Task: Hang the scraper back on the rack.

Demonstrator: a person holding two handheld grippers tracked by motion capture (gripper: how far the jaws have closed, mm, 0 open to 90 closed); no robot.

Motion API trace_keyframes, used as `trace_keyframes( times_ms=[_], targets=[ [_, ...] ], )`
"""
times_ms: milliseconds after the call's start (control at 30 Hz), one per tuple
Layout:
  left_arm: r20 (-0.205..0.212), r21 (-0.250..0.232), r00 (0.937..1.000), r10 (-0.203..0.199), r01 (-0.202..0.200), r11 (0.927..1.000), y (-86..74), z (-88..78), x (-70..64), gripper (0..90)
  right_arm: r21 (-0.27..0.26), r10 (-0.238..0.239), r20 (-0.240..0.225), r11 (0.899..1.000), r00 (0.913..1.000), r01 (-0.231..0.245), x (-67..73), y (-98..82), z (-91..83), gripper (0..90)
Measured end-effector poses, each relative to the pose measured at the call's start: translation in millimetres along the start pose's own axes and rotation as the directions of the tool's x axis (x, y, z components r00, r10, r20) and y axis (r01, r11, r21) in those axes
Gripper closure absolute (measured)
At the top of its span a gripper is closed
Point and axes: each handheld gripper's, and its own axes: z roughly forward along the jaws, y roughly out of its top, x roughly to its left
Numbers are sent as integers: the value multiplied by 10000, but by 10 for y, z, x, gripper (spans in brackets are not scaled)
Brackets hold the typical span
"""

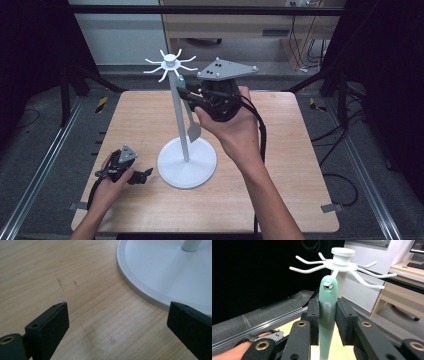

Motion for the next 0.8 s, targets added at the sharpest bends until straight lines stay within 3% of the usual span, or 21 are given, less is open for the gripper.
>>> trace_keyframes(
  times_ms=[333,800],
  targets=[
    [-4,-4,10000,3,-3,10000,0,0,-2,37,-198,21,-10,9998,10000,-22,12,-14,-74,701],
    [-16,2,10000,-1,1,10000,-1,0,0,37,32,37,385,10000,9993,-38,-56,-97,-213,692]
  ],
)
